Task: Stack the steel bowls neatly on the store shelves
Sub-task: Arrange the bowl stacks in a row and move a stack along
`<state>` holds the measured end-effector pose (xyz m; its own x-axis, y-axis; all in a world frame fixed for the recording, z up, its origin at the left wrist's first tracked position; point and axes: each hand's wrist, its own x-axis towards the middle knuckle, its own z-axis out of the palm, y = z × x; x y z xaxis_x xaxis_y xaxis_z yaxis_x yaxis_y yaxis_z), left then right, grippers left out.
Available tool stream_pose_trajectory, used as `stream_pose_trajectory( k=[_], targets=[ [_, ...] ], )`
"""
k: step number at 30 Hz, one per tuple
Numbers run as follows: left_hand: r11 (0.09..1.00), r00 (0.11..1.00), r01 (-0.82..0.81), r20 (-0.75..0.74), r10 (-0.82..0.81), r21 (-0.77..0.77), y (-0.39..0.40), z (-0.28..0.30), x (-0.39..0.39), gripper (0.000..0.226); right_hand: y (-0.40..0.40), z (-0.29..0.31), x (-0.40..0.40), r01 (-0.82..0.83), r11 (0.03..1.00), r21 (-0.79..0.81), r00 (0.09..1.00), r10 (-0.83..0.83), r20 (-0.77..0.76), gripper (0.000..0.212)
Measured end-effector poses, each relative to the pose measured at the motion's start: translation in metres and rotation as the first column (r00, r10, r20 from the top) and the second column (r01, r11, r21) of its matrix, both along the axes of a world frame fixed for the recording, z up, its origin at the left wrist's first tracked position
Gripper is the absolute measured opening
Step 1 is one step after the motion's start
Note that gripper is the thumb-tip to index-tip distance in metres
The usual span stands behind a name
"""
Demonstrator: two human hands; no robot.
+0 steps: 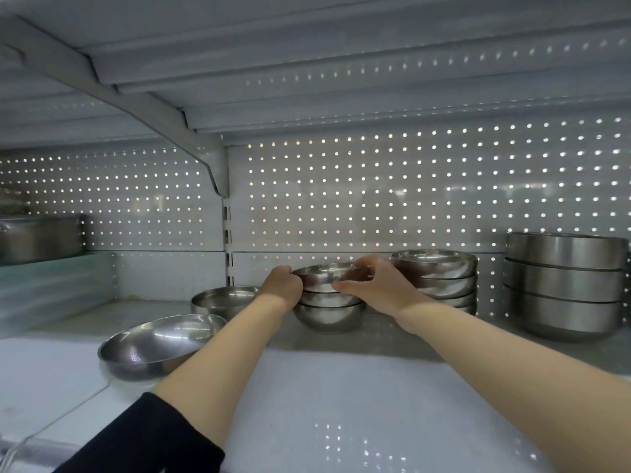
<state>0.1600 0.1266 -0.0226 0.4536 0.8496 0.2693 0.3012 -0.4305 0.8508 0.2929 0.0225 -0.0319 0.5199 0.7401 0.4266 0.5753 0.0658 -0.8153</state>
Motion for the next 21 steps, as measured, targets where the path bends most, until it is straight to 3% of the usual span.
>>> stream_pose_trajectory(
  k=[4, 10, 16, 19, 21],
  targets=[
    [1.000, 1.000, 0.000, -0.014, 0.000, 0.000, 0.002, -0.002, -0.001, 0.023, -0.001, -0.002, -0.001, 0.005, 0.999, -0.032, 1.000, -0.005, -0.001, 0.063],
    [1.000, 1.000, -0.011, -0.011, 0.012, 0.015, 0.002, -0.003, -0.003, 0.027, 0.000, -0.003, 0.000, -0.004, 0.998, -0.060, 1.000, 0.003, -0.003, 0.064],
    [1.000, 1.000, -0.005, -0.013, 0.005, -0.015, 0.001, -0.006, -0.005, 0.055, -0.001, -0.005, 0.000, -0.011, 0.996, -0.094, 1.000, 0.014, 0.028, 0.058],
    [1.000, 1.000, -0.020, 0.016, 0.020, -0.003, -0.003, 0.002, -0.010, 0.035, -0.010, 0.004, -0.007, 0.039, 0.989, -0.142, 0.989, -0.018, 0.148, 0.063],
    [0.999, 0.995, -0.047, 0.088, 0.046, 0.002, -0.008, 0.015, -0.019, 0.038, -0.018, 0.015, -0.015, 0.115, 0.984, -0.133, 0.948, -0.068, 0.312, 0.068]
  ],
)
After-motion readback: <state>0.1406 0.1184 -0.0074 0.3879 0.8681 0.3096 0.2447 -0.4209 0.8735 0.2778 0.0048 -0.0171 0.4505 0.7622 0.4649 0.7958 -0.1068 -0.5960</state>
